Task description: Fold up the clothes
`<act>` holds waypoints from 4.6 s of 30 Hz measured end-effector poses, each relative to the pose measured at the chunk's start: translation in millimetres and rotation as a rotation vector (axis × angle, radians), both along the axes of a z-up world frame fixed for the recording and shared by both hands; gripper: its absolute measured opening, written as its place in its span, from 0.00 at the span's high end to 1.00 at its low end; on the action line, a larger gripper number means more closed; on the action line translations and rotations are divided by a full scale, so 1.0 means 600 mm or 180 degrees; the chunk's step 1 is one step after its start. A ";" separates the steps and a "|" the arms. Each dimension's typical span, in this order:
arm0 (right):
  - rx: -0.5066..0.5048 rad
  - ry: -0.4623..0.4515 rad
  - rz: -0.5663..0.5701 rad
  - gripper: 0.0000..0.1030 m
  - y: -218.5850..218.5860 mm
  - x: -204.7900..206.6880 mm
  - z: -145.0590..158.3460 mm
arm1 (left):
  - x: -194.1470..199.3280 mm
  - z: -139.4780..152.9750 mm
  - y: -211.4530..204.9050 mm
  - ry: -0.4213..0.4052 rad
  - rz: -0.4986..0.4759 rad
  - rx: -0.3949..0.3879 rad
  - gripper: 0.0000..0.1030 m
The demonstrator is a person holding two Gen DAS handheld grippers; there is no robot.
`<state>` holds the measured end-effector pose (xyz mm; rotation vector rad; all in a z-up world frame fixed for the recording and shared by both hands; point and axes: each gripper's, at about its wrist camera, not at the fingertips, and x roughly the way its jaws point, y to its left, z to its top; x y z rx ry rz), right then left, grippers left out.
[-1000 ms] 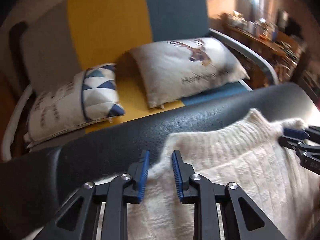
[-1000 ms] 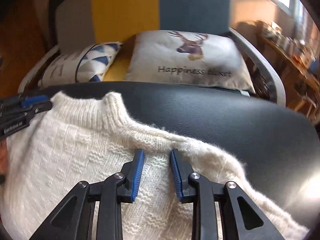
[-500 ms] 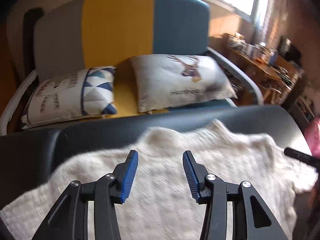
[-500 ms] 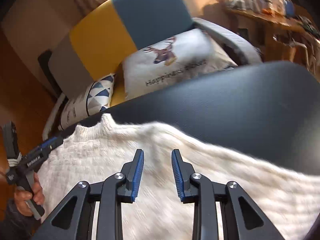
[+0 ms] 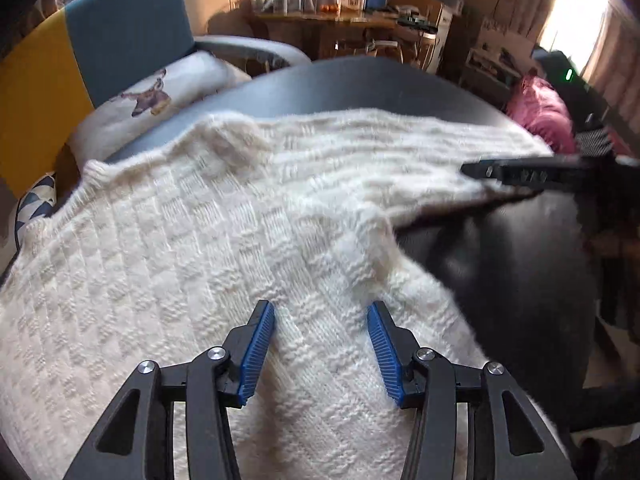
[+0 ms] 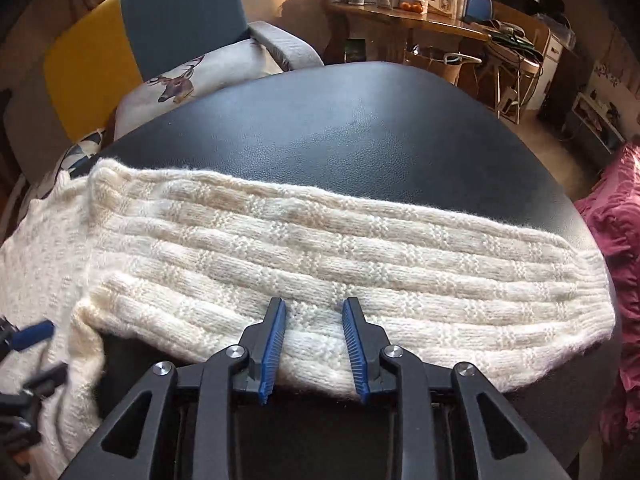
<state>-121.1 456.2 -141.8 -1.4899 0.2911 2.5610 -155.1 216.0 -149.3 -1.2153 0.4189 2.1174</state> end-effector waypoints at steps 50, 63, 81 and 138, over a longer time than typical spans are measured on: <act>-0.0181 0.0236 -0.0640 0.75 0.204 0.110 -0.009 | -0.236 0.003 0.081 0.0189 0.0463 -0.0156 0.28; -0.0372 0.0073 -0.1088 0.74 0.326 0.130 -0.004 | -0.104 0.039 0.106 0.0273 0.0006 0.0116 0.28; -0.2124 0.0903 -0.1229 0.70 0.213 0.226 0.004 | 0.029 0.080 -0.259 0.0093 0.1546 0.0641 0.26; -0.0921 -0.0211 0.2295 0.70 -0.868 -0.148 0.017 | 0.169 0.003 -1.229 -0.0276 0.4322 0.0818 0.96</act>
